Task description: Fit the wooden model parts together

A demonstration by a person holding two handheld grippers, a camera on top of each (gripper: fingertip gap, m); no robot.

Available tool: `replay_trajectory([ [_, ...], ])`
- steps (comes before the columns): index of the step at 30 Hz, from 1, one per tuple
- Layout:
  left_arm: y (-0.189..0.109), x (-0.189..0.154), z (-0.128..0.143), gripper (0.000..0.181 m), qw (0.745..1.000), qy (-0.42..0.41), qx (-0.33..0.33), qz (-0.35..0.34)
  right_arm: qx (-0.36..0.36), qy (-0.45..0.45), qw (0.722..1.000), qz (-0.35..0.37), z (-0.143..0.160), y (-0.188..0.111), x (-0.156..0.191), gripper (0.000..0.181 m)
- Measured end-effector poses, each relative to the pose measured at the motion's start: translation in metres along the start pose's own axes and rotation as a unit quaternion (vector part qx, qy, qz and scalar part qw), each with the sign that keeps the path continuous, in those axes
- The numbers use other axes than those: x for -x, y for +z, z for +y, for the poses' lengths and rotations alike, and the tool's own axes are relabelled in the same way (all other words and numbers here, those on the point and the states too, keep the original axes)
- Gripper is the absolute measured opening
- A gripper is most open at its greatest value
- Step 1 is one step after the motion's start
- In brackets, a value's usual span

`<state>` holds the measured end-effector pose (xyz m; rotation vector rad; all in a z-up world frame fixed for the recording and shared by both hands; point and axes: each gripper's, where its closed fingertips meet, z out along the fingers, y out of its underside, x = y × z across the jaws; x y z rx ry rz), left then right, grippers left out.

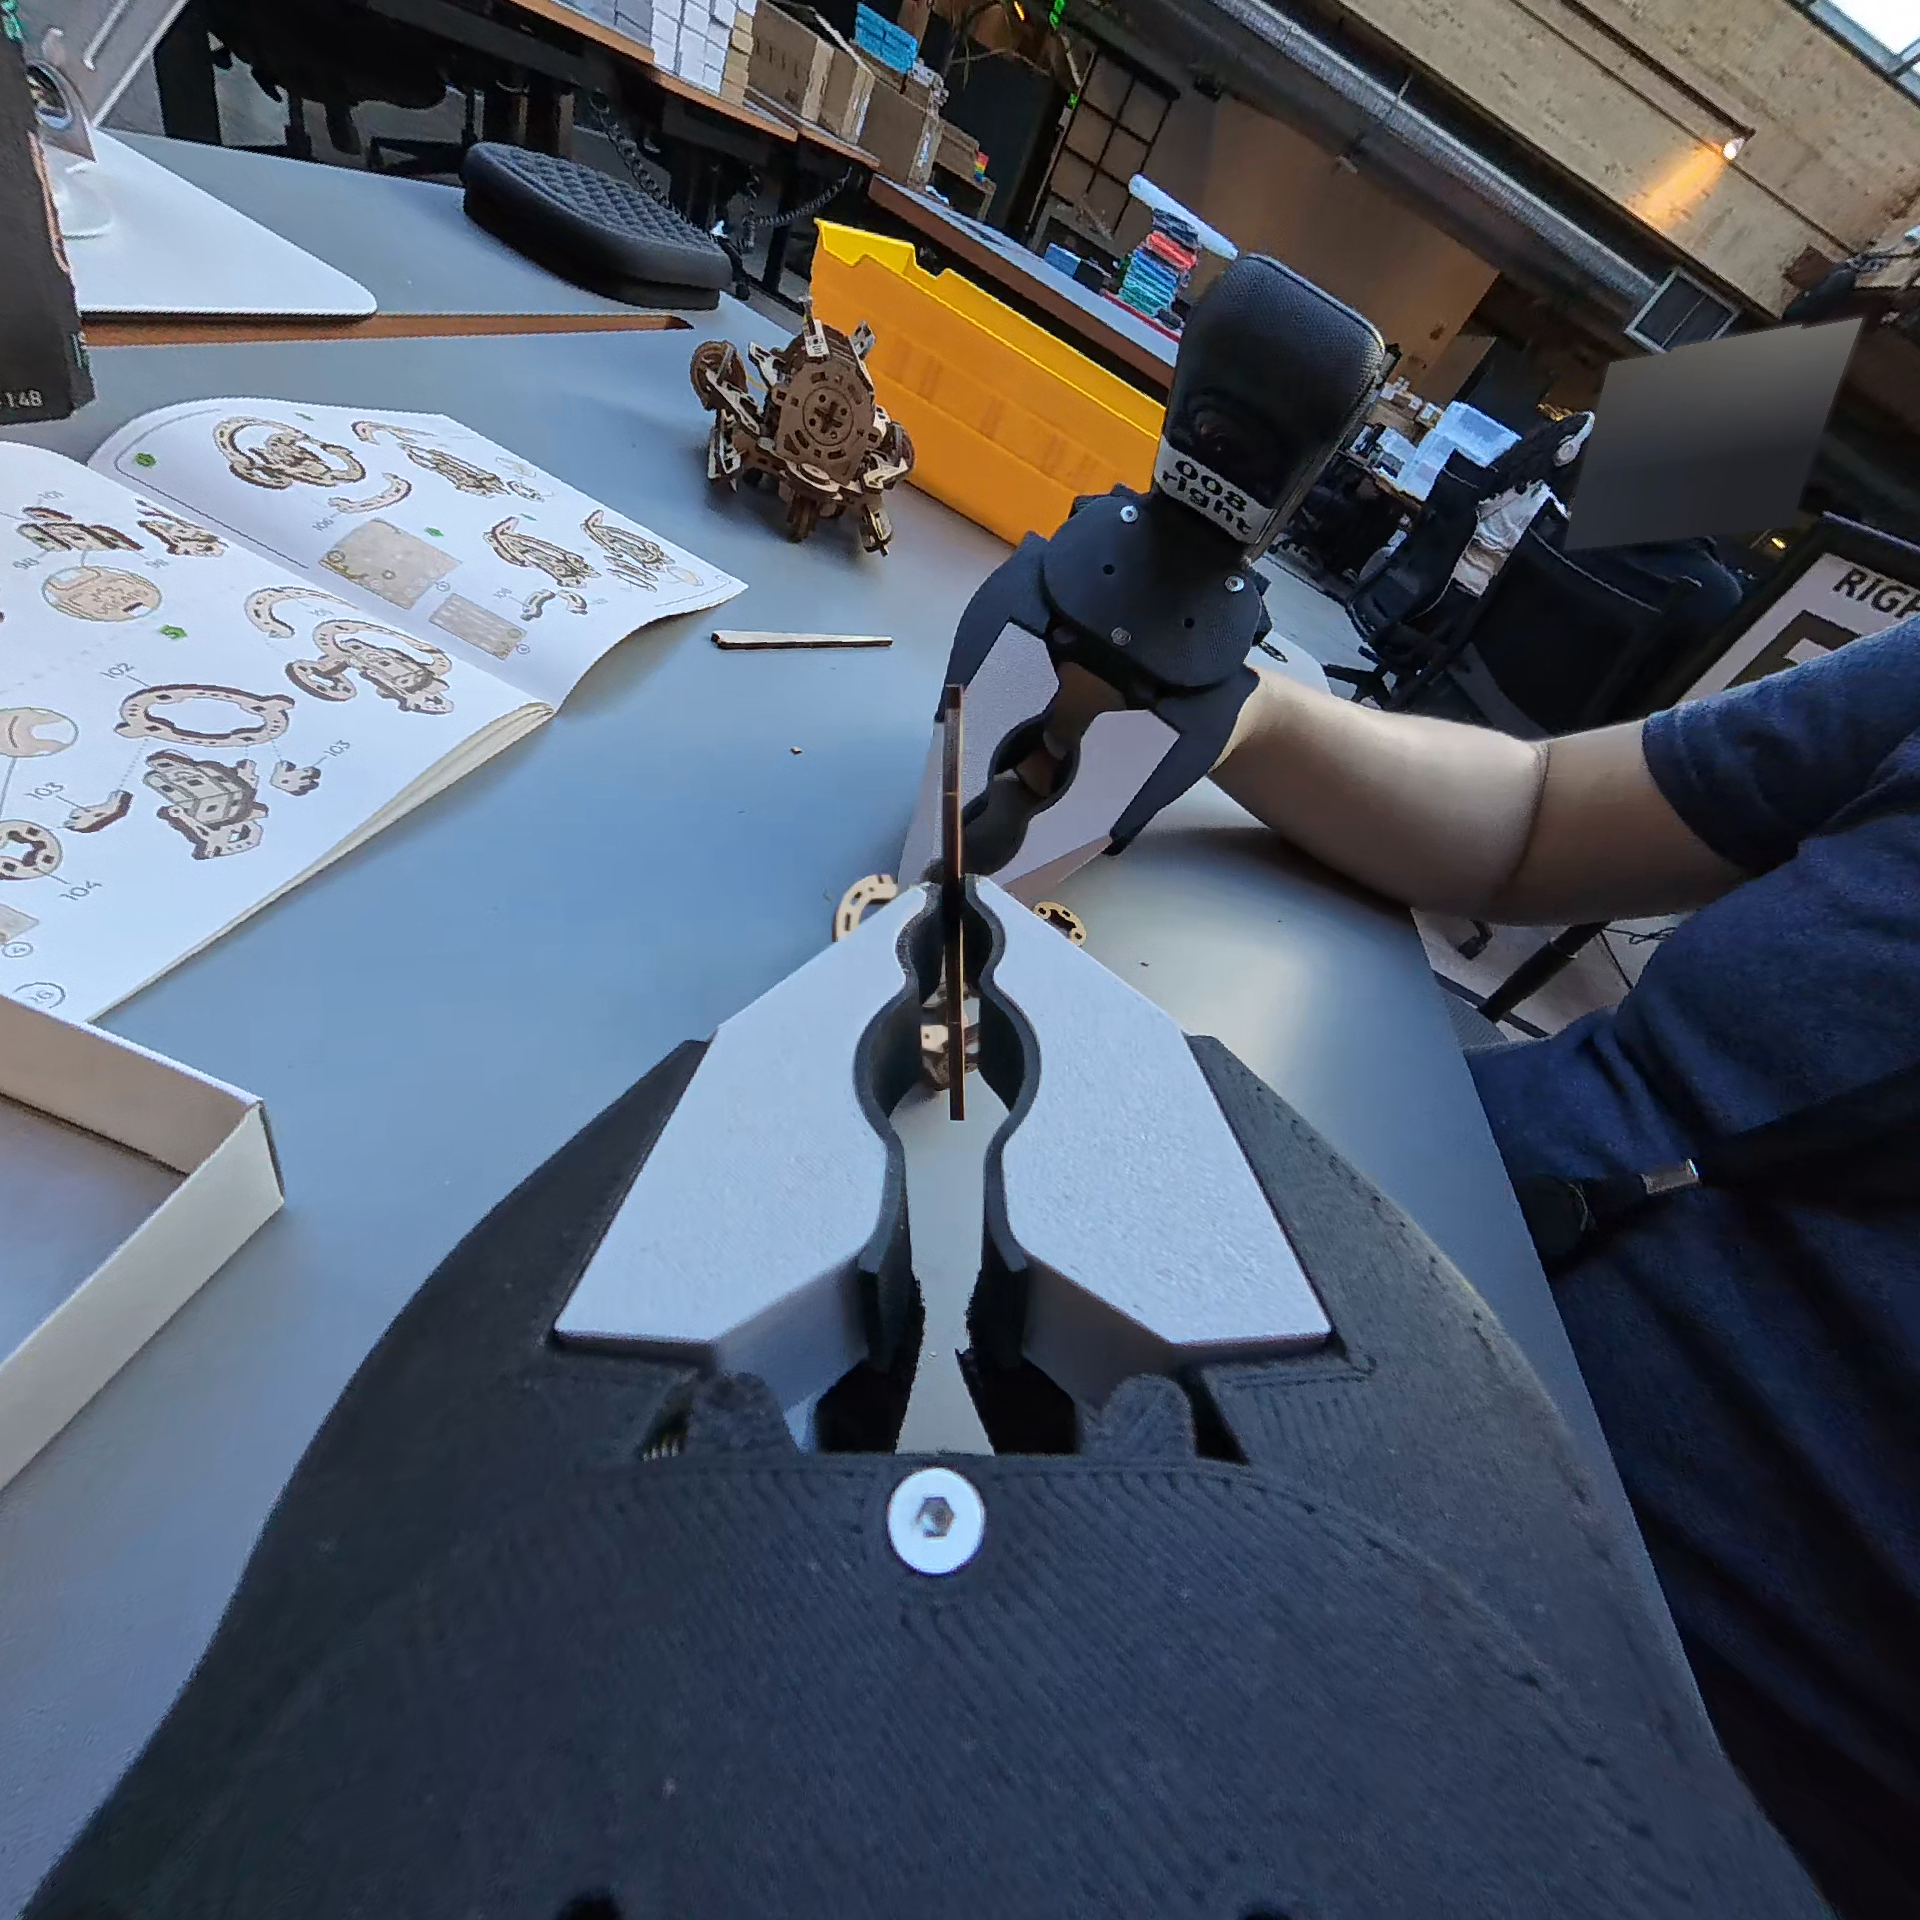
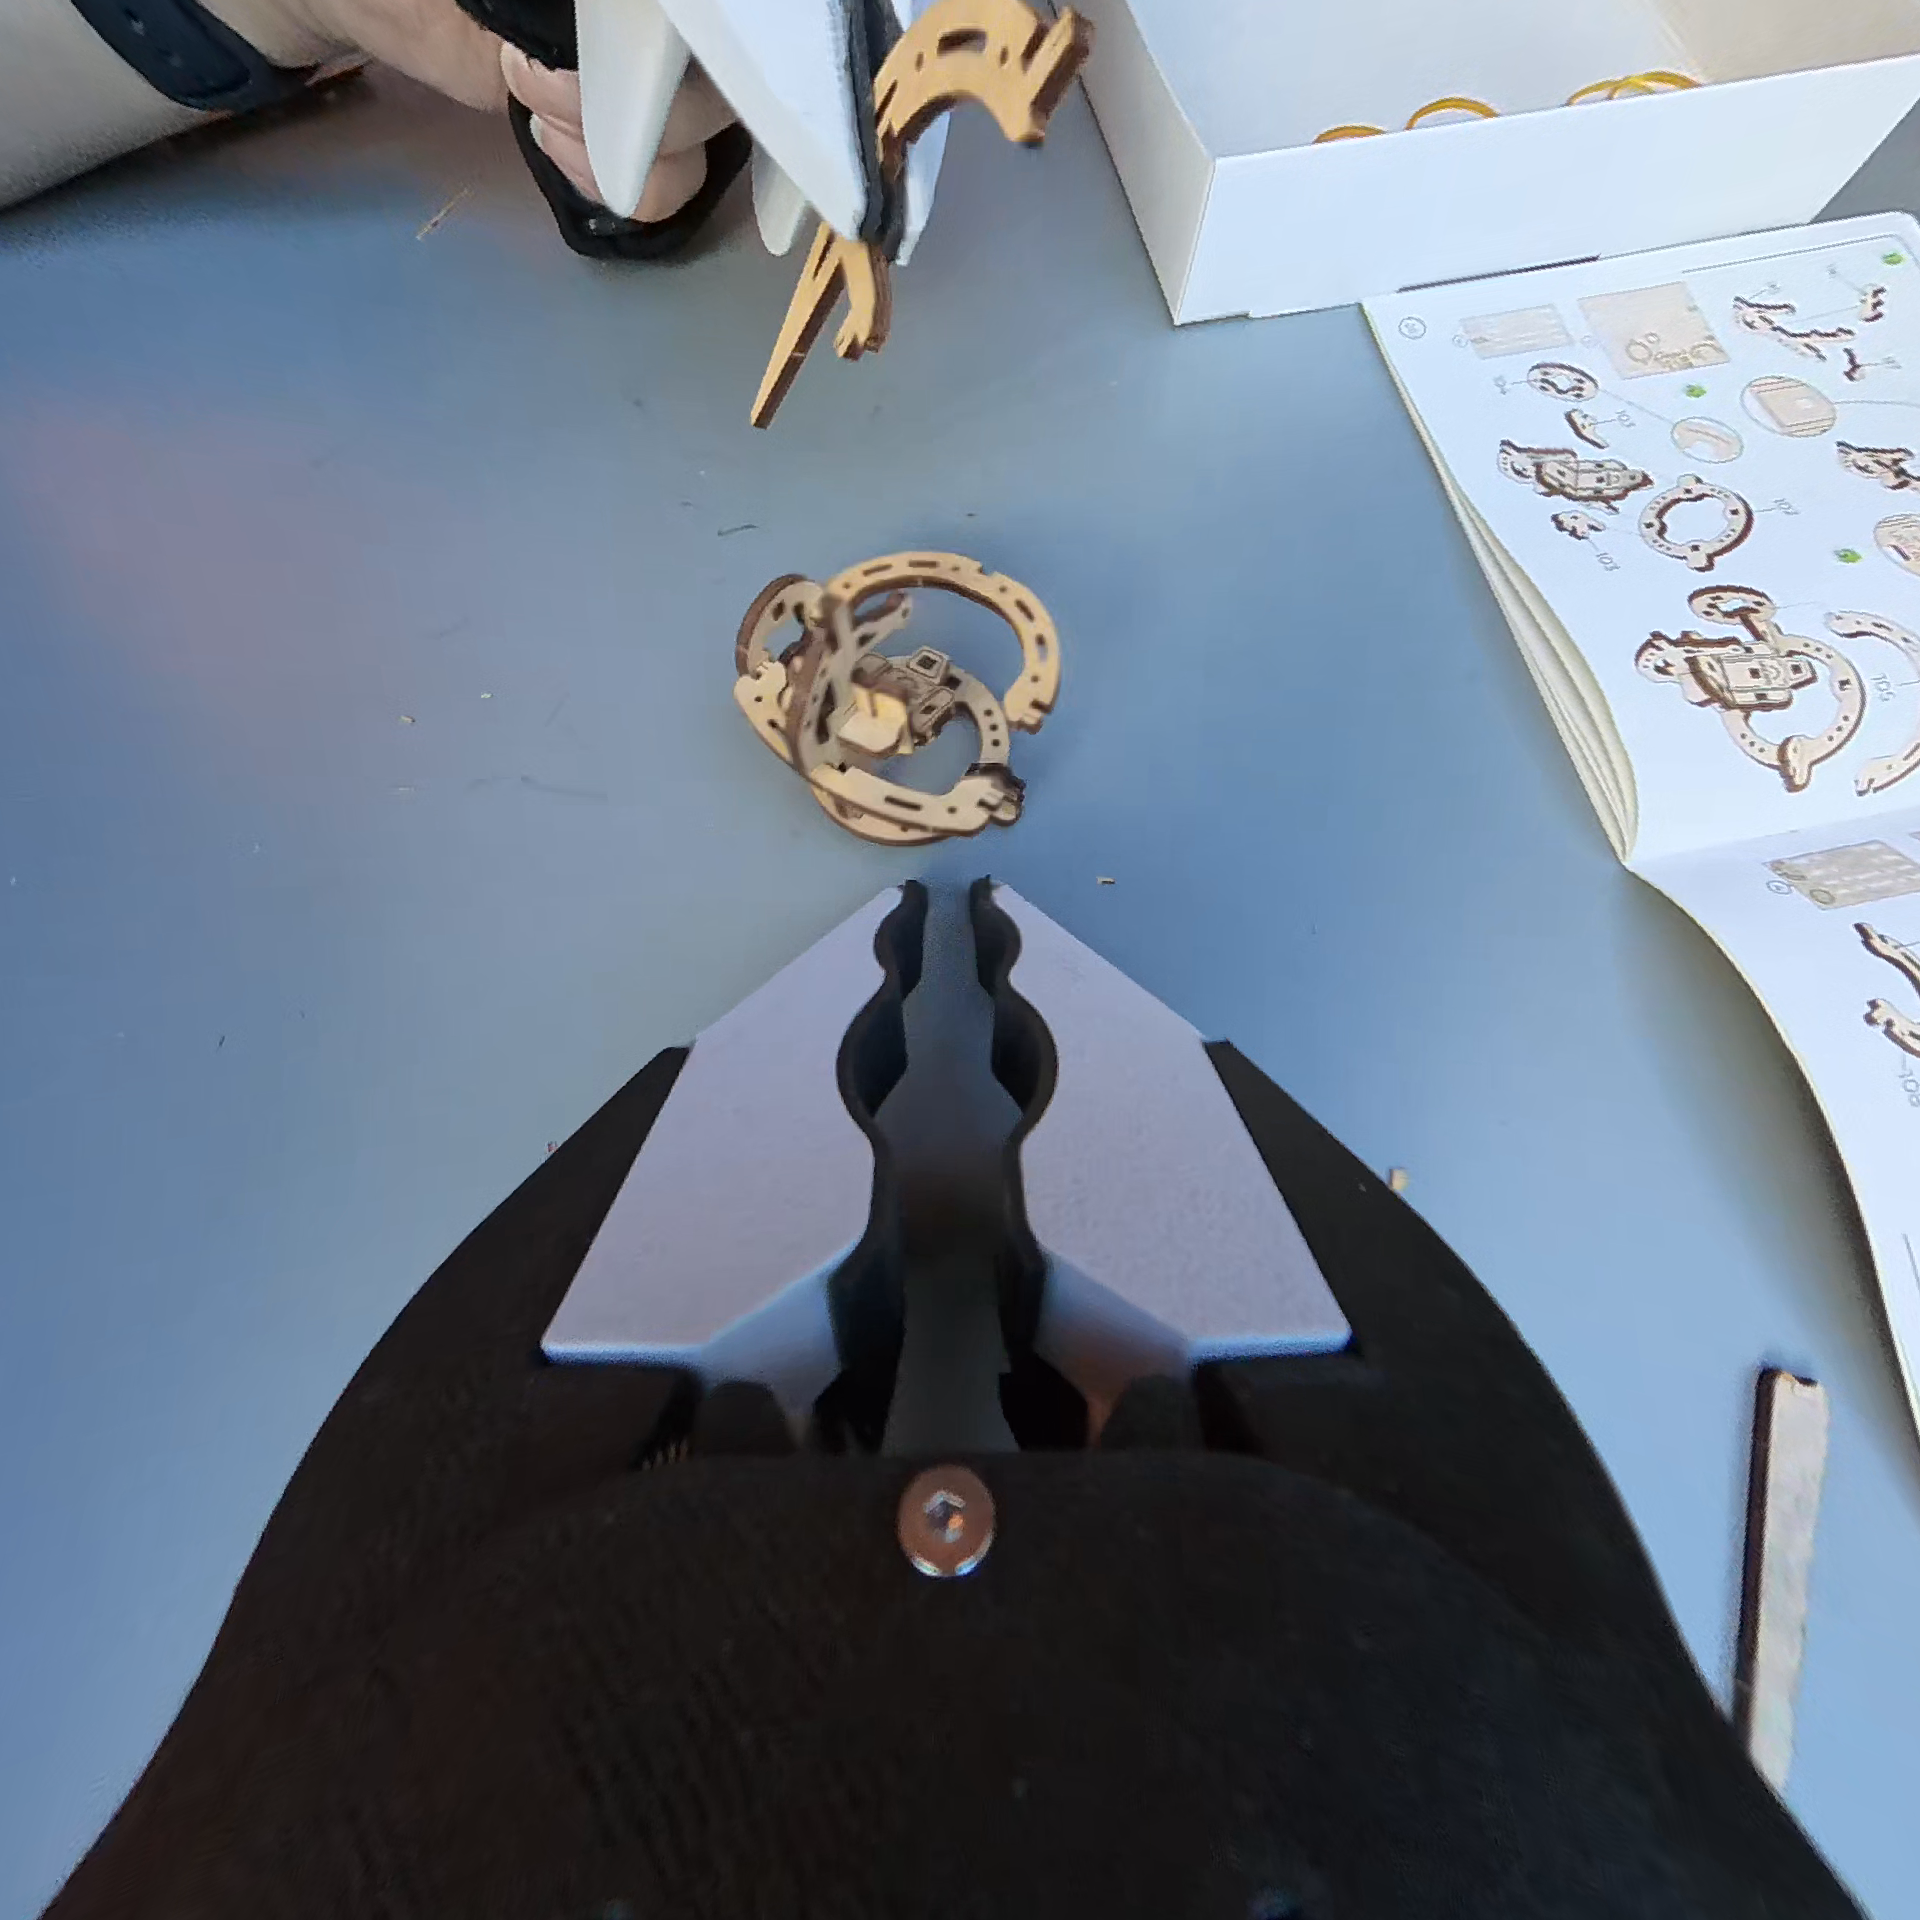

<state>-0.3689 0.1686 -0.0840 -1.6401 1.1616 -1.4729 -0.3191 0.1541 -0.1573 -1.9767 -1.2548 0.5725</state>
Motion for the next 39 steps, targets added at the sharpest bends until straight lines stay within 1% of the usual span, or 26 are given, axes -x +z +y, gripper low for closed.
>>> replay_trajectory([
  [3,-0.004,0.002,-0.002,0.000,1.000,0.000,-0.003,-0.006,-0.006,0.029,0.999,0.017,0.001,-0.005,-0.004,0.016],
  [4,-0.005,0.002,-0.003,0.000,1.000,-0.001,-0.005,-0.005,-0.009,0.056,0.998,0.020,0.000,-0.006,-0.003,0.018],
  [6,-0.006,0.003,-0.004,0.000,1.000,-0.002,-0.007,-0.008,0.012,0.128,0.991,0.022,0.005,-0.008,0.001,0.022],
  [8,-0.006,0.004,-0.003,0.000,1.000,0.000,-0.005,-0.012,0.017,0.178,0.983,0.050,0.004,-0.016,0.005,0.027],
  [10,-0.007,0.004,-0.004,0.000,1.000,0.002,-0.005,-0.013,0.002,0.182,0.980,0.074,-0.004,-0.018,0.015,0.022],
  [13,-0.007,0.003,-0.005,0.000,1.000,0.003,-0.009,-0.012,-0.015,0.195,0.972,0.131,-0.010,-0.014,0.016,0.018],
  [14,-0.007,0.002,-0.006,0.000,1.000,0.003,-0.010,-0.011,-0.010,0.199,0.970,0.139,-0.009,-0.011,0.018,0.015],
  [16,-0.007,0.001,-0.007,0.000,1.000,0.002,-0.013,-0.009,0.003,0.228,0.965,0.134,-0.008,-0.003,0.023,0.015],
  [17,-0.007,0.000,-0.007,0.000,1.000,0.003,-0.012,-0.008,0.008,0.232,0.963,0.135,-0.008,0.001,0.024,0.015],
  [19,-0.007,-0.001,-0.008,0.000,1.000,0.006,-0.014,-0.007,0.011,0.218,0.962,0.165,-0.007,0.004,0.017,0.015],
  [21,-0.008,-0.004,-0.010,0.000,1.000,0.010,-0.015,-0.006,0.001,0.202,0.962,0.182,-0.011,0.004,0.011,0.015],
  [25,-0.008,-0.006,-0.012,0.000,1.000,0.014,-0.017,-0.004,-0.022,0.217,0.965,0.149,-0.019,0.009,0.011,0.013],
  [27,-0.009,-0.007,-0.013,0.000,1.000,0.017,-0.019,-0.005,-0.025,0.215,0.966,0.143,-0.020,0.013,0.009,0.012],
  [32,-0.011,-0.004,-0.014,0.000,1.000,0.013,-0.023,-0.011,-0.048,0.189,0.969,0.153,-0.030,0.016,0.003,0.010],
  [34,-0.011,-0.002,-0.013,0.000,1.000,0.009,-0.023,-0.010,-0.069,0.168,0.973,0.141,-0.040,0.018,0.006,0.010],
  [37,-0.011,-0.001,-0.013,0.000,1.000,0.010,-0.022,-0.013,-0.050,0.160,0.975,0.143,-0.038,0.026,0.001,0.010],
  [39,-0.012,-0.001,-0.013,0.000,1.000,0.011,-0.021,-0.014,-0.052,0.164,0.976,0.132,-0.042,0.031,0.000,0.003],
])
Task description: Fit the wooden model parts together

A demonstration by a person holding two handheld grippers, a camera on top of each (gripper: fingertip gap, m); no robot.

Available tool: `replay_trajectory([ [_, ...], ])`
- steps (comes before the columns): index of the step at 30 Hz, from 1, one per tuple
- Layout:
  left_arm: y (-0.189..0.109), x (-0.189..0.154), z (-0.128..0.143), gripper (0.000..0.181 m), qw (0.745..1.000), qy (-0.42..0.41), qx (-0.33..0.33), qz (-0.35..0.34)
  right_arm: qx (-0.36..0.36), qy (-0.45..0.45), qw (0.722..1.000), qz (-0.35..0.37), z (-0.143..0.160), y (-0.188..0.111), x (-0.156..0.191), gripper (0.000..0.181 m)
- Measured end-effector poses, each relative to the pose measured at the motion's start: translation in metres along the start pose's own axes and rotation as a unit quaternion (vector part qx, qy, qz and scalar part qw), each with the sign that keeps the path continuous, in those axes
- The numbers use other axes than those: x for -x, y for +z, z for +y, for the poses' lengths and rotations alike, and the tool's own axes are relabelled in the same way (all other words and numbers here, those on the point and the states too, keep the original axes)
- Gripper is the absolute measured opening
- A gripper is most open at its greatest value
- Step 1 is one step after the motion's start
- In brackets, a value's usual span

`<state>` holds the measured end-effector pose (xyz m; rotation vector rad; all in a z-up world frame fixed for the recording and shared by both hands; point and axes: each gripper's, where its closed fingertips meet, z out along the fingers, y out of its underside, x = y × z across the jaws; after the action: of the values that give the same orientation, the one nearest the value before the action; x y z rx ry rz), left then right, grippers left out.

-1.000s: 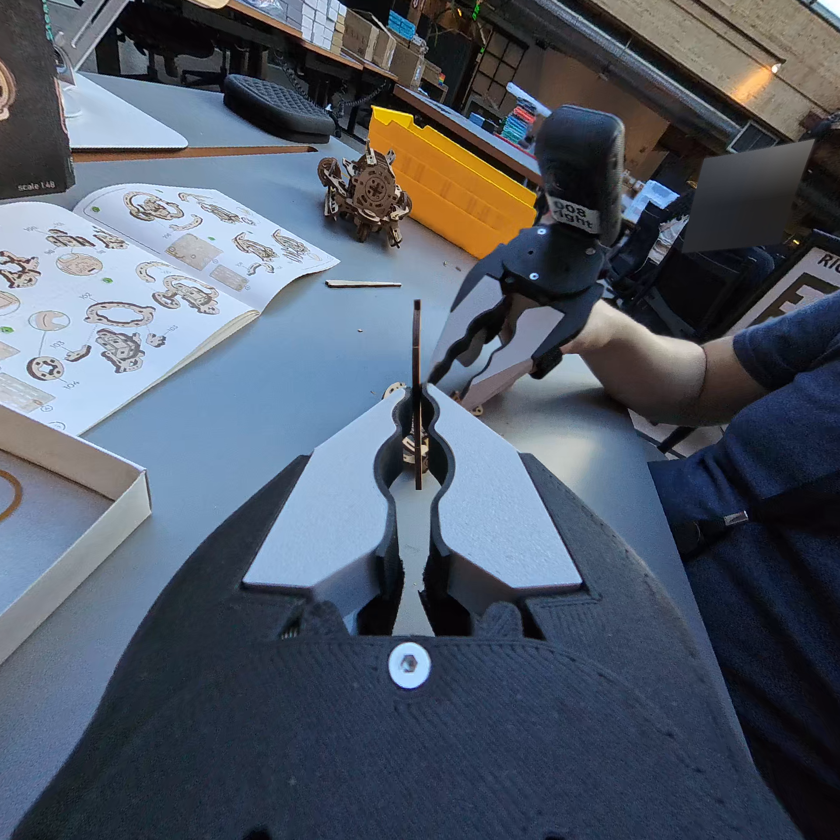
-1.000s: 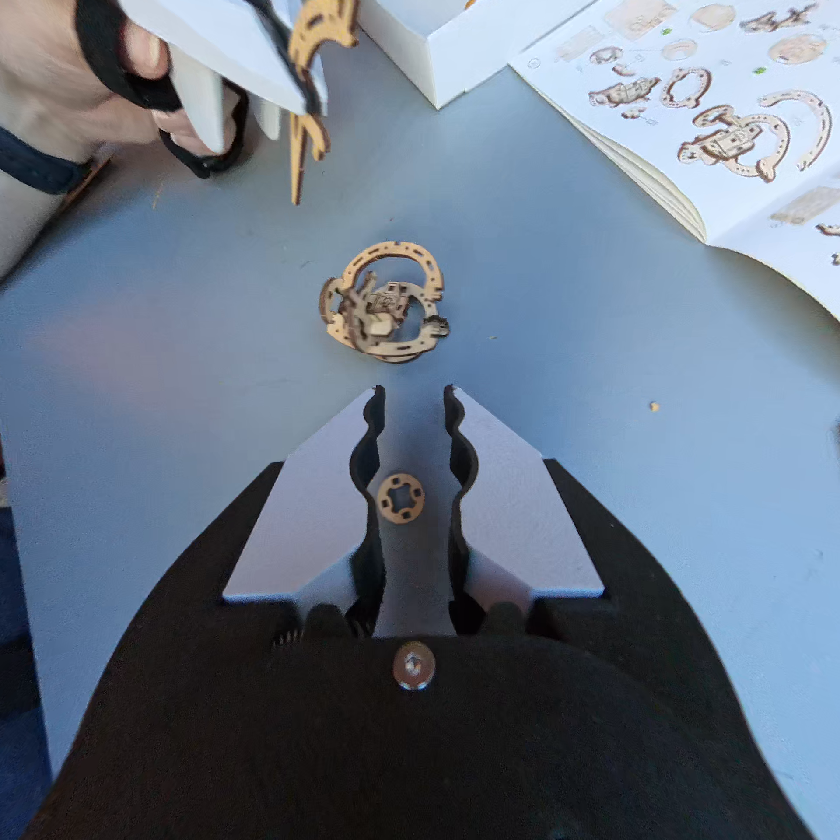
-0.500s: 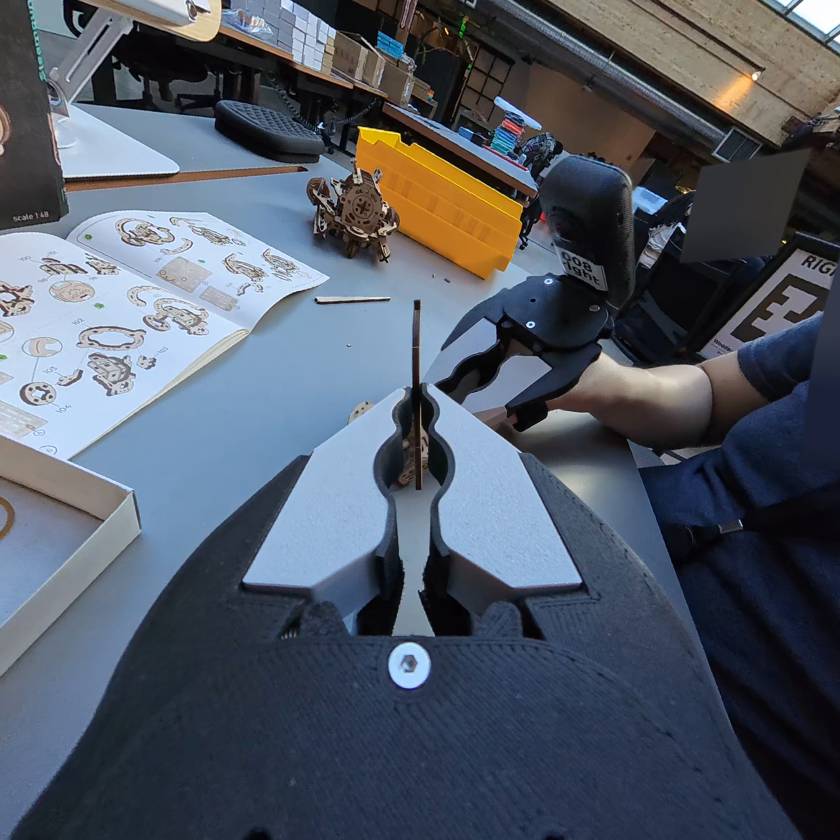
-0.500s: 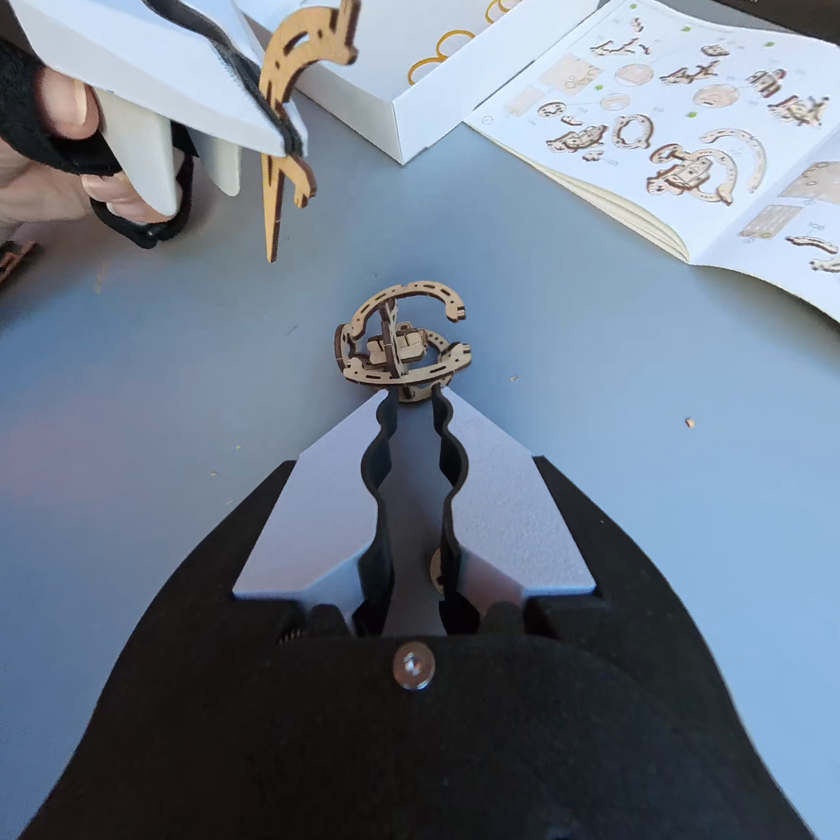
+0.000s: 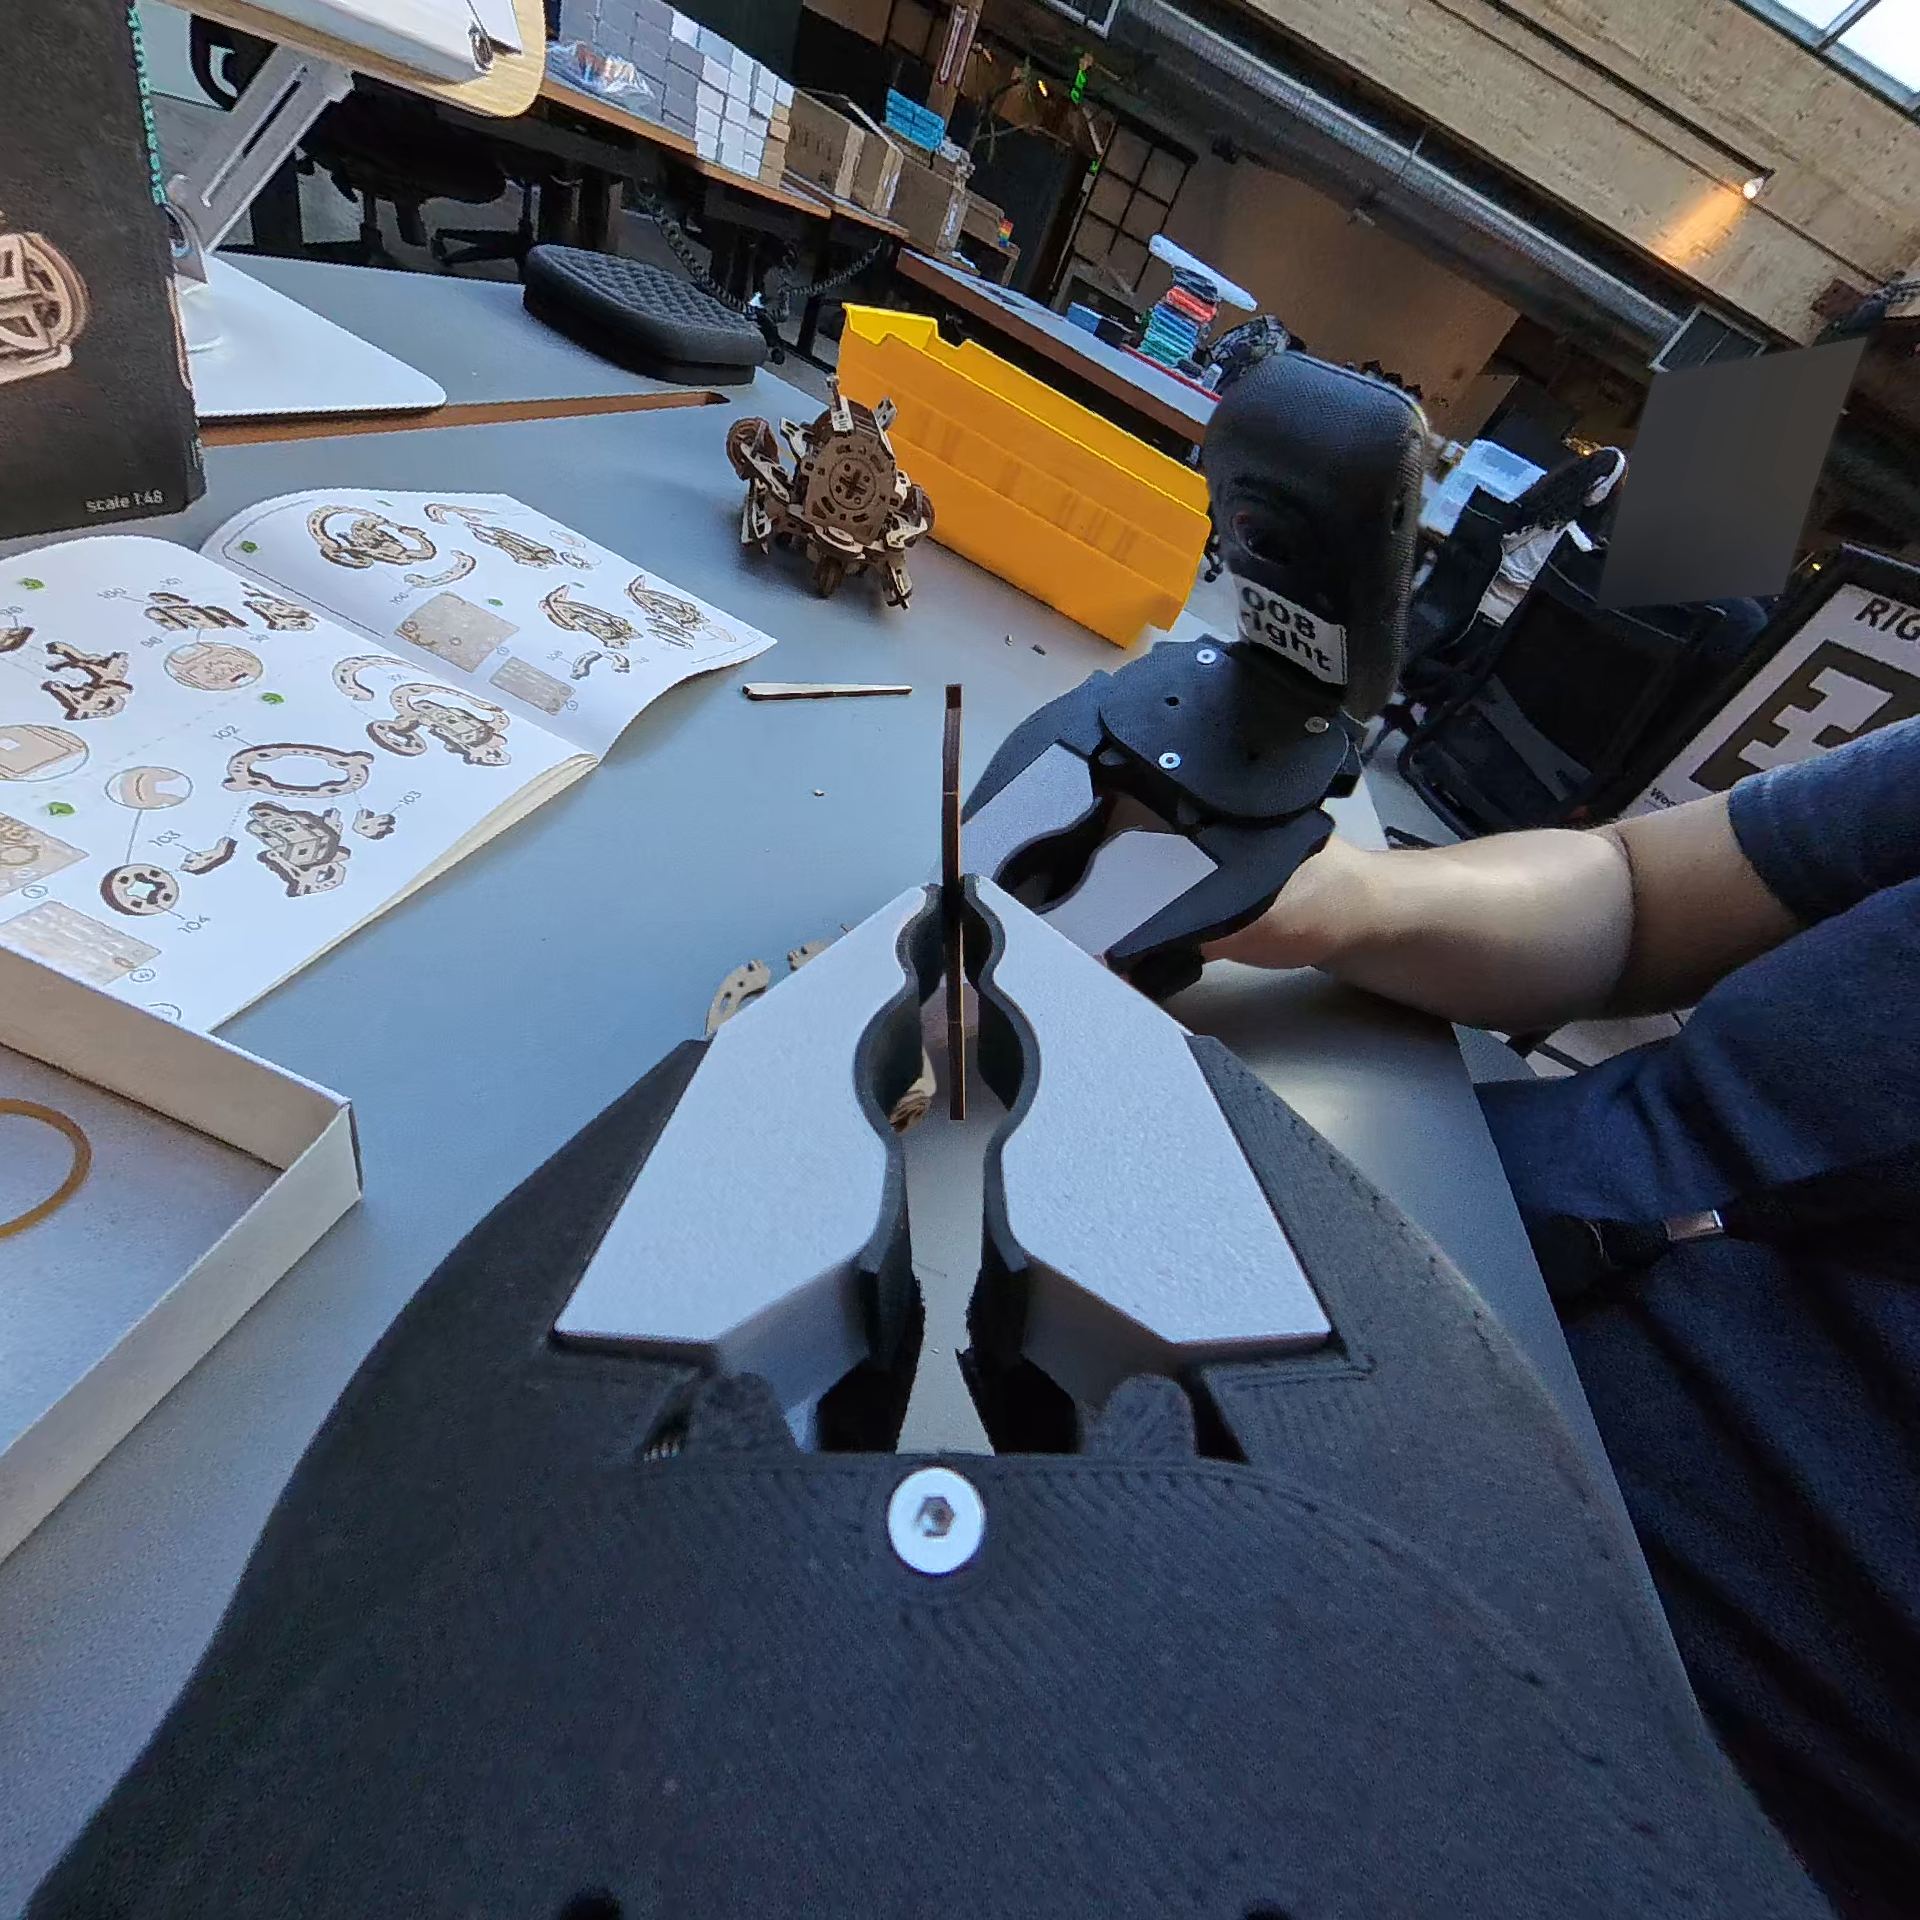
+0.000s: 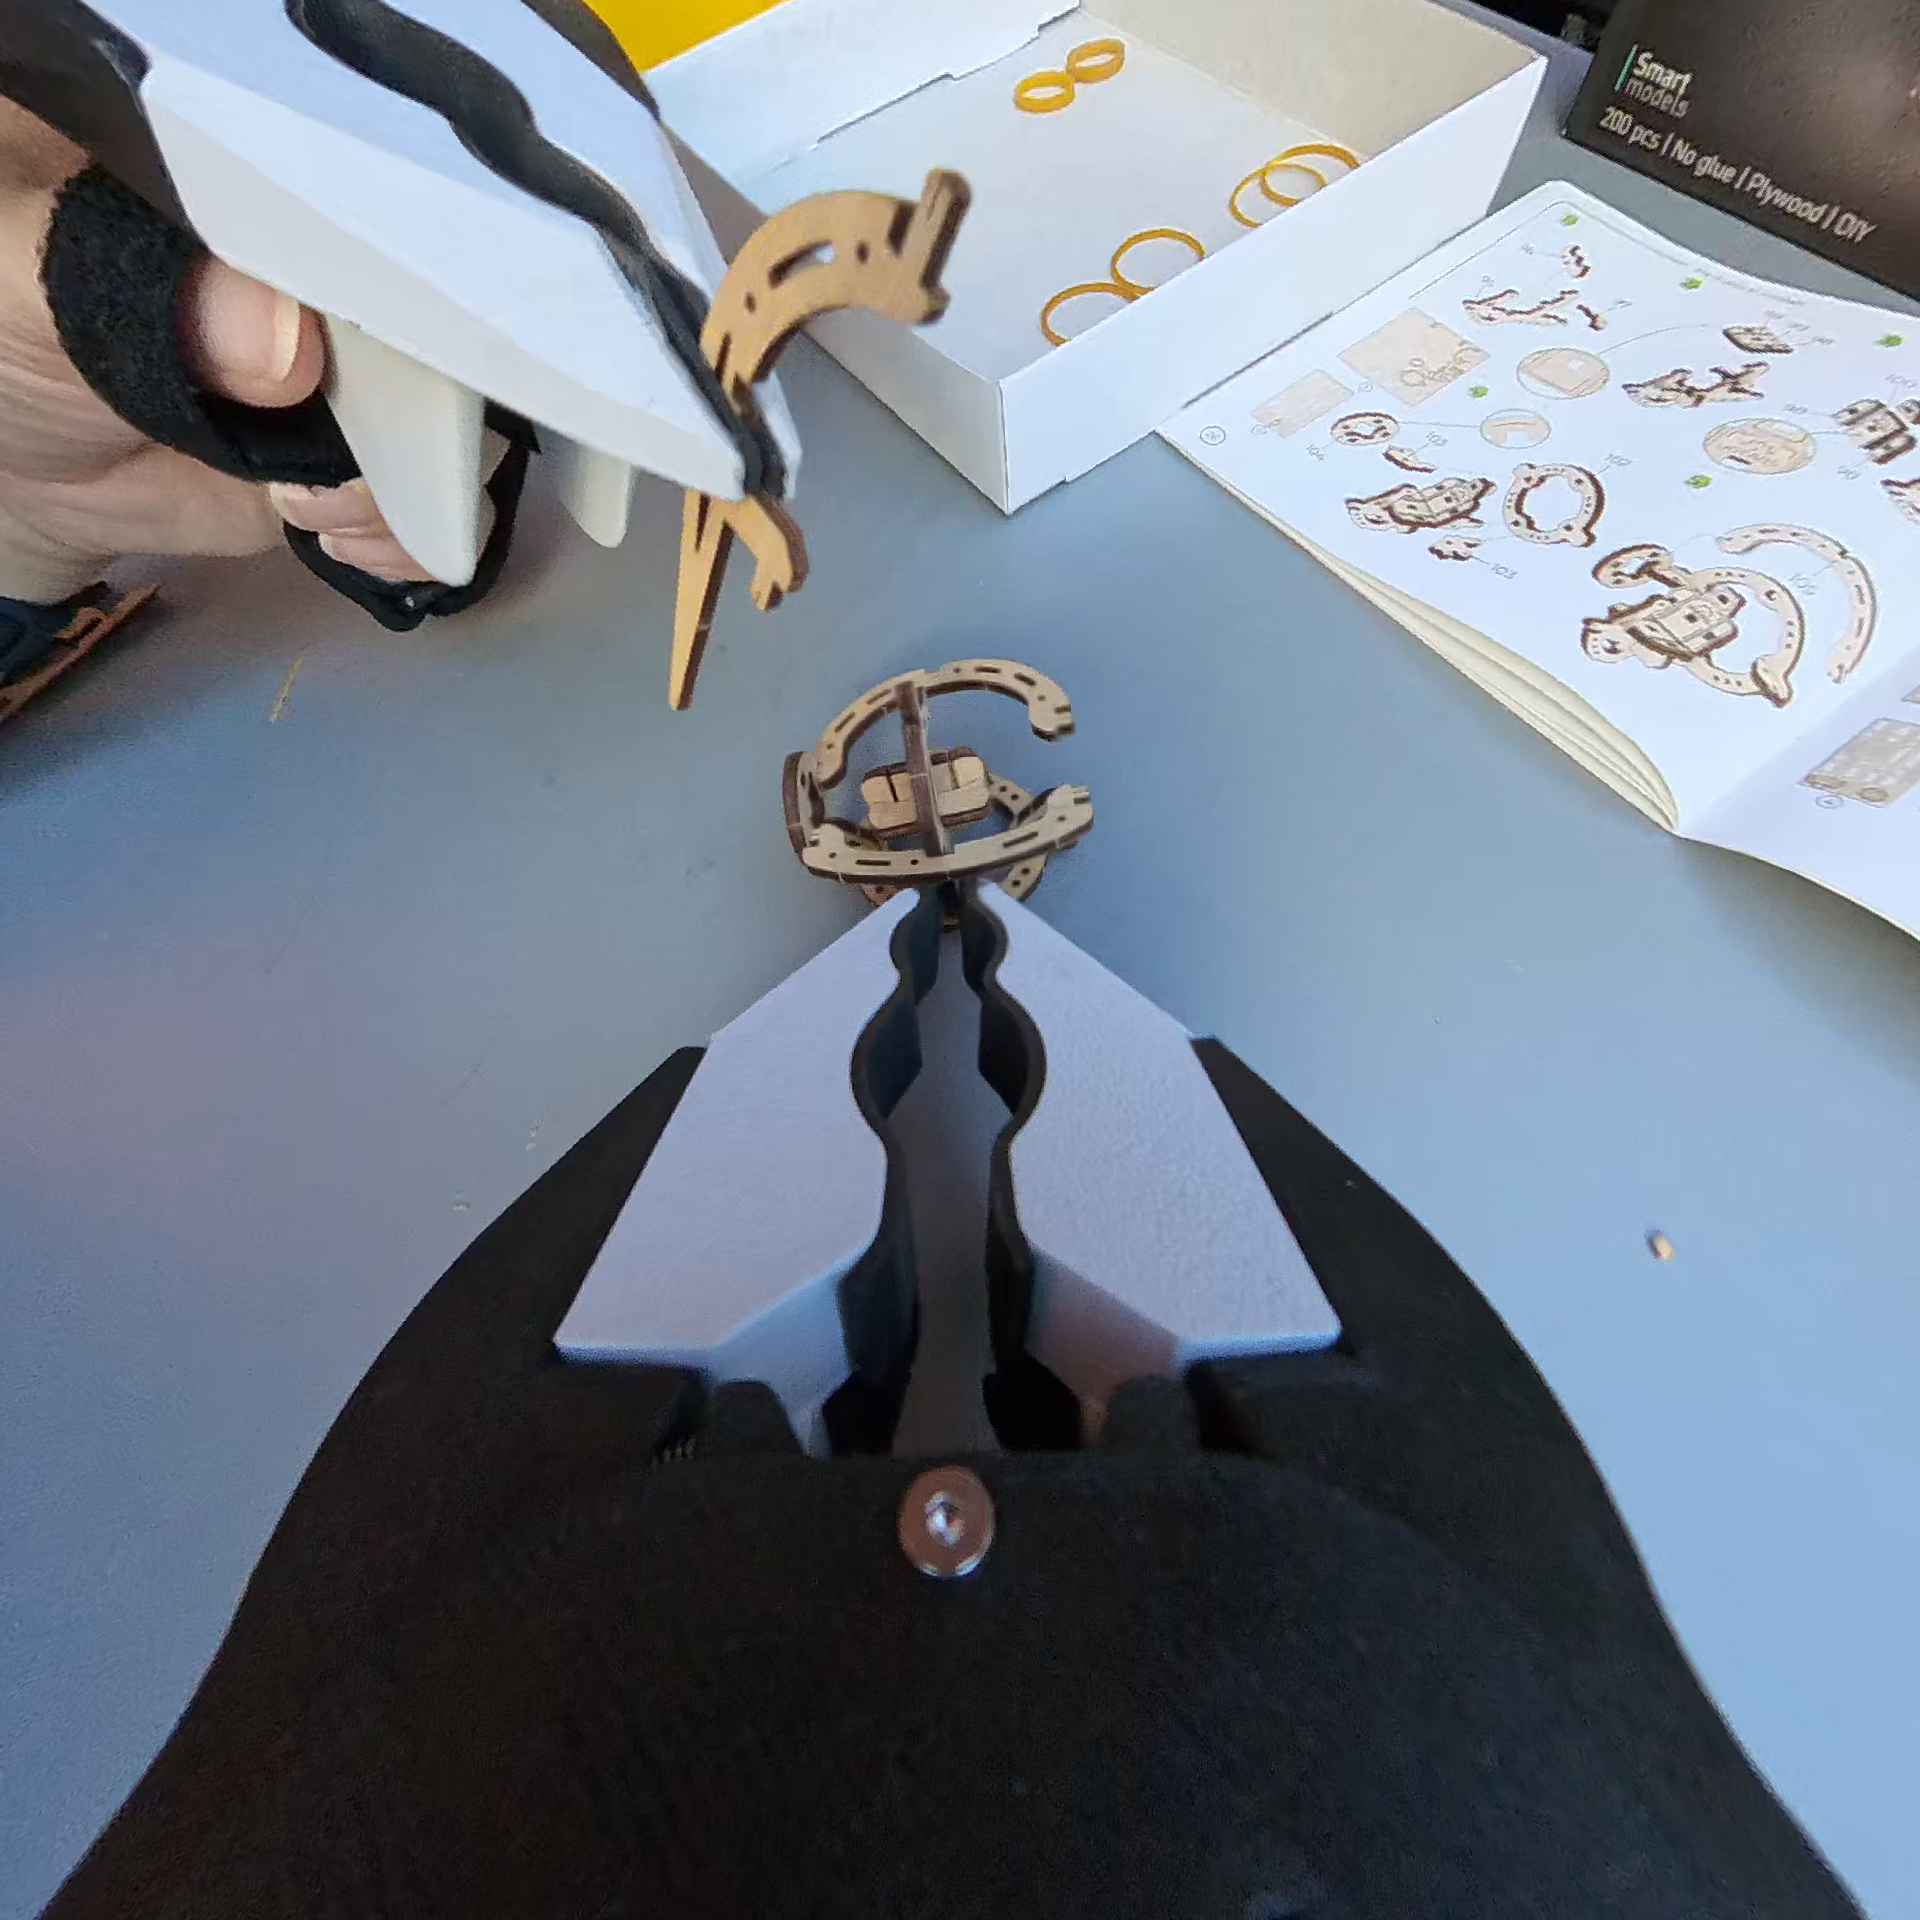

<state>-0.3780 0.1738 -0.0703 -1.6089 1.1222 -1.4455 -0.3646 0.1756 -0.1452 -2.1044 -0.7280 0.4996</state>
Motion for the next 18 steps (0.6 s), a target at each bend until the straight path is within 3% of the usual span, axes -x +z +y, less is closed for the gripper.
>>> replay_trajectory([
  [6,-0.009,0.008,-0.009,0.000,0.999,0.007,-0.024,-0.026,-0.009,-0.019,0.999,-0.025,-0.005,-0.003,0.002,0.002],
  [11,-0.022,0.005,-0.027,0.000,0.996,-0.029,-0.081,-0.001,-0.079,0.033,0.988,-0.126,-0.018,-0.044,0.002,0.001],
  [18,-0.001,-0.018,-0.033,0.000,0.990,-0.086,-0.097,0.059,-0.175,0.191,0.910,-0.324,-0.041,-0.102,-0.006,0.001],
])
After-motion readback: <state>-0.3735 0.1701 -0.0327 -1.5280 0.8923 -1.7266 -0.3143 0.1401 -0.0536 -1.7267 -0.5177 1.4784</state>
